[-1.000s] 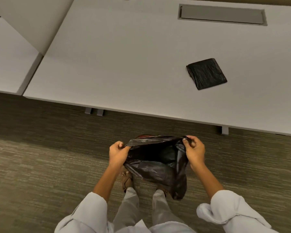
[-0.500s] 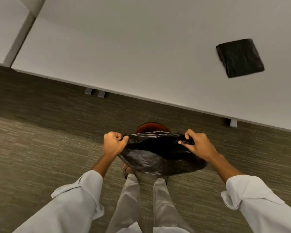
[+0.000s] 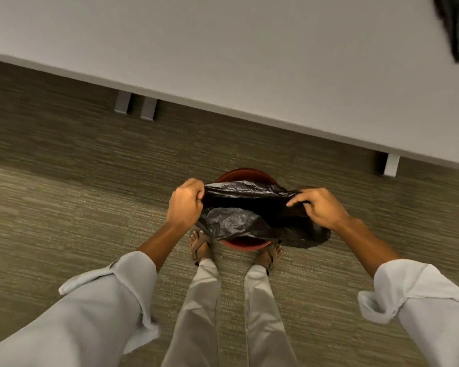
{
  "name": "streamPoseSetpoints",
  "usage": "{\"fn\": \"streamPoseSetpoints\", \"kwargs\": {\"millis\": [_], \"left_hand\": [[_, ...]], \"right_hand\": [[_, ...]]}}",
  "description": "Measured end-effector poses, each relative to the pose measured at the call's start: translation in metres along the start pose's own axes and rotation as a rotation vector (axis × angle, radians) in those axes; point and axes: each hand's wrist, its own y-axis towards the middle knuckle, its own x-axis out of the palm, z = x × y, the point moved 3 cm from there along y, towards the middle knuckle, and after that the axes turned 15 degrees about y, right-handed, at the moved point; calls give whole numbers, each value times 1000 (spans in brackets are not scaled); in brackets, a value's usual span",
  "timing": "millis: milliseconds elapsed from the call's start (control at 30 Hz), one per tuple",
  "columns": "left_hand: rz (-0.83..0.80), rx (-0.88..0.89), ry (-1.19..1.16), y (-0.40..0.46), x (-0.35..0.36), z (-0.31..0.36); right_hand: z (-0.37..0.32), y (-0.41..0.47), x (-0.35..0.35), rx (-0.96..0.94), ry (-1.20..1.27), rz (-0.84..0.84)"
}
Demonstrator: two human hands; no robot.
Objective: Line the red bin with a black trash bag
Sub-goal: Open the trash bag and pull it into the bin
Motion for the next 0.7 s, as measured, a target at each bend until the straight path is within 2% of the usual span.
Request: {"fn": "streamPoseSetpoints", "kwargs": {"millis": [100, 200, 333, 467, 600, 700], "left_hand": [[-118, 101, 118, 10, 25, -11], [-242, 114, 208, 22, 49, -21], [-338, 48, 295, 37, 83, -30], [-357, -9, 364, 53, 113, -38], [-430, 13, 469, 67, 141, -46], [-497, 2, 490, 89, 155, -55]], "right_hand": [[24, 16, 15, 171, 32, -92], [48, 31, 31, 326, -7, -172], [74, 48, 49, 320, -151, -206], [103, 64, 69, 351, -243, -154], [124, 77, 79, 390, -283, -134], [135, 91, 78, 337, -305, -115]]}}
